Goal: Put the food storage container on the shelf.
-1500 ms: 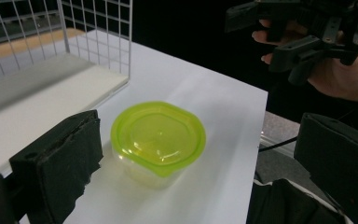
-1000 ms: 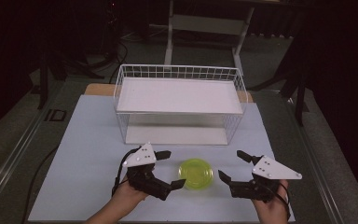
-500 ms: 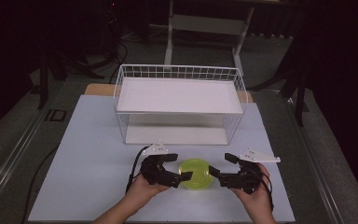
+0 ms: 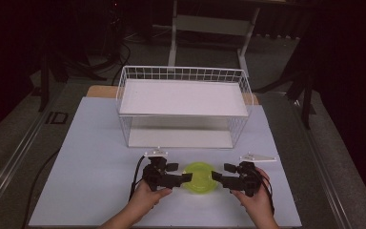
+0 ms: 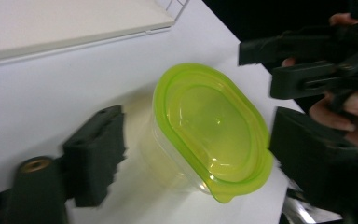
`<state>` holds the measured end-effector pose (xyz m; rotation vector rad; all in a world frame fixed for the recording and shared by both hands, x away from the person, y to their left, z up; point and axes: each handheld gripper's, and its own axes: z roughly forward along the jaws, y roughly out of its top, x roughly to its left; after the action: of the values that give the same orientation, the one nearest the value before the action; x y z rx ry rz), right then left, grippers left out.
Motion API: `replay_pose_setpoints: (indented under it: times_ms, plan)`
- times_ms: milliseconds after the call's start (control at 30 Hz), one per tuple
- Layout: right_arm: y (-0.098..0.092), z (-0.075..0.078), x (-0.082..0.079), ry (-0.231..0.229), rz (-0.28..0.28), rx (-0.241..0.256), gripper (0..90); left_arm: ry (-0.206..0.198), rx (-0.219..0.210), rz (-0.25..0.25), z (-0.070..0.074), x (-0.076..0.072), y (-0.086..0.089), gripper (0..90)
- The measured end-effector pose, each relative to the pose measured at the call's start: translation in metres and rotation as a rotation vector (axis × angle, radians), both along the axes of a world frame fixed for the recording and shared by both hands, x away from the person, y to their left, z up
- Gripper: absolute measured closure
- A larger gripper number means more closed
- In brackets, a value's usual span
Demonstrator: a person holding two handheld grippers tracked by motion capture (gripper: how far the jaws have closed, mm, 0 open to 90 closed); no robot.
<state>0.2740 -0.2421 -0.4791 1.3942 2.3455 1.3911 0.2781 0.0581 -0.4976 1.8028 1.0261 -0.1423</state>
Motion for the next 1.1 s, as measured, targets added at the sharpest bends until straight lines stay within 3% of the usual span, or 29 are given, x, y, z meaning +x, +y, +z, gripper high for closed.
replay_pose_setpoints:
  times_ms: [233,467,567,633,833,900,967,1100]
  plan:
    - [0.0,-0.01,0.003,0.072,-0.019,0.018,36.2,0.065,-0.002,0.017,-0.013,0.001,-0.001,35.1]
    - [0.002,-0.015,0.004,0.144,0.006,0.018,57.9,0.092,-0.008,-0.002,-0.017,0.0,-0.002,62.5]
    - [0.001,-0.017,0.003,0.169,0.018,0.046,67.3,0.084,-0.016,-0.01,-0.016,-0.002,-0.002,65.4]
    - [0.001,-0.016,0.002,0.166,0.022,0.056,71.1,0.086,-0.031,-0.021,-0.014,-0.003,-0.002,69.7]
    - [0.0,-0.011,-0.003,0.154,0.015,0.083,77.1,0.071,0.001,-0.028,-0.007,-0.01,-0.003,74.3]
    - [0.0,-0.009,-0.004,0.151,0.021,0.09,79.4,0.066,-0.007,-0.019,-0.003,-0.012,-0.001,78.7]
    - [0.002,-0.007,-0.005,0.146,0.027,0.079,80.0,0.054,0.023,-0.031,0.0,-0.014,-0.001,80.4]
    - [0.005,-0.002,-0.008,0.147,0.043,0.064,80.5,0.082,0.039,-0.035,0.002,-0.015,0.0,81.8]
